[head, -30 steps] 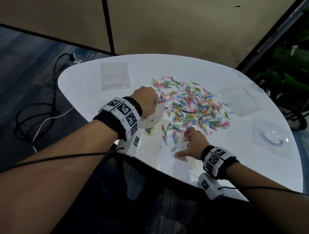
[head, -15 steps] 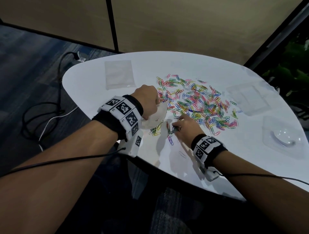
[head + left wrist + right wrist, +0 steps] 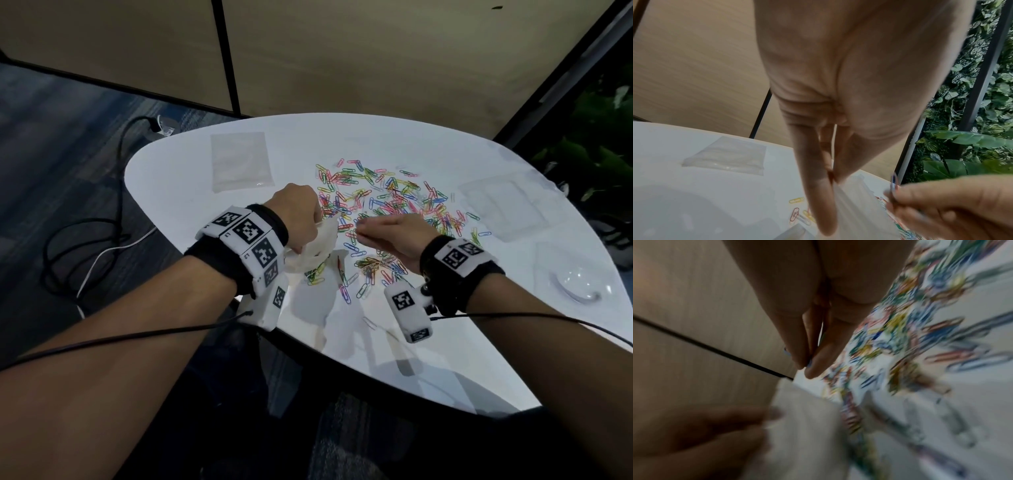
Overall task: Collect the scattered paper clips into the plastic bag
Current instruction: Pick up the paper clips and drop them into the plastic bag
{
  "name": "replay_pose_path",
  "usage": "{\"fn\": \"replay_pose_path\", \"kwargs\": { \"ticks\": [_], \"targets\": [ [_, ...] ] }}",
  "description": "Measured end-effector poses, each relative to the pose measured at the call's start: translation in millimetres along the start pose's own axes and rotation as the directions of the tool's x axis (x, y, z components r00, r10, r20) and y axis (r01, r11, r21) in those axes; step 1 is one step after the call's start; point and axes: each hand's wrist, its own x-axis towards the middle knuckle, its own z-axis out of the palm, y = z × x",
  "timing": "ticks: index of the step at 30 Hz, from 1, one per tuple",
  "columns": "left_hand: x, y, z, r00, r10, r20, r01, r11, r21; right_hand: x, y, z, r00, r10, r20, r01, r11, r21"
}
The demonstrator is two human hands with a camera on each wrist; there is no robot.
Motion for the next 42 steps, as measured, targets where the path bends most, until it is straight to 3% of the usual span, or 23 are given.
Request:
{"fn": "replay_pose_path", "kwargs": {
  "ticks": [2,4,7,11,16,19,22,24,26,27,31,36,38,40,42],
  "targets": [
    [1,1,3,1.0,0.005,0.001,-0.005,1.0,-0.022,-9,-10,15,0.995,-0.011,0.103,0.004,0.997,0.071],
    [1,2,4,1.0,0.006,0.005,-0.005,0.998,-0.065,-13,-10,28,0.99,-0.001,0.144,0.001,1.0,0.002],
    [0,3,5,1.0,-0.007,0.023,0.01,0.989,-0.145,-15,-4,41,0.993,0.02,0.112,0.002,0.981,-0.194],
    [0,1,5,0.999,-0.018,0.028,0.023,0.98,-0.2,-18,-4,54,0.992,0.032,0.125,-0.007,0.981,-0.196],
    [-2,1,-1,0.999,-0.035,-0.021,0.031,0.984,-0.175,-27,-8,46,0.962,-0.042,0.27,0.135,0.933,-0.333],
    [-2,-3,-7,0.998,-0.037,-0.05,0.03,0.992,-0.126,-34,-9,33,0.973,-0.124,0.197,0.188,0.917,-0.352],
    [-5,-8,-14,0.996,-0.032,-0.083,0.025,0.996,-0.086,-36,9,11,0.999,-0.004,0.052,0.03,0.86,-0.509],
    [-8,-10,-18,0.994,-0.03,-0.102,0.022,0.996,-0.084,-41,32,2,0.98,0.2,-0.023,-0.168,0.751,-0.638],
    [-11,-13,-22,0.994,-0.026,-0.108,0.018,0.997,-0.077,-49,58,2,0.946,0.316,-0.067,-0.262,0.629,-0.732],
    [-13,-14,-23,0.994,-0.024,-0.111,0.015,0.997,-0.077,-50,70,5,0.95,0.301,-0.085,-0.256,0.592,-0.764],
    [-15,-24,-30,0.993,-0.037,-0.115,0.025,0.994,-0.104,-37,89,20,0.991,0.024,-0.13,-0.127,0.451,-0.884],
    [-14,-42,-44,0.984,-0.103,-0.143,0.071,0.974,-0.216,-10,81,46,0.988,-0.123,-0.09,-0.001,0.586,-0.81],
    [-13,-48,-48,0.979,-0.126,-0.163,0.085,0.968,-0.238,2,79,55,0.977,-0.21,-0.024,0.102,0.568,-0.817],
    [-12,-52,-50,0.976,-0.141,-0.167,0.095,0.962,-0.256,12,78,63,0.957,-0.268,0.113,0.222,0.425,-0.877],
    [-11,-53,-50,0.975,-0.147,-0.165,0.099,0.957,-0.271,19,80,69,0.917,-0.276,0.287,0.342,0.175,-0.923]
  ]
}}
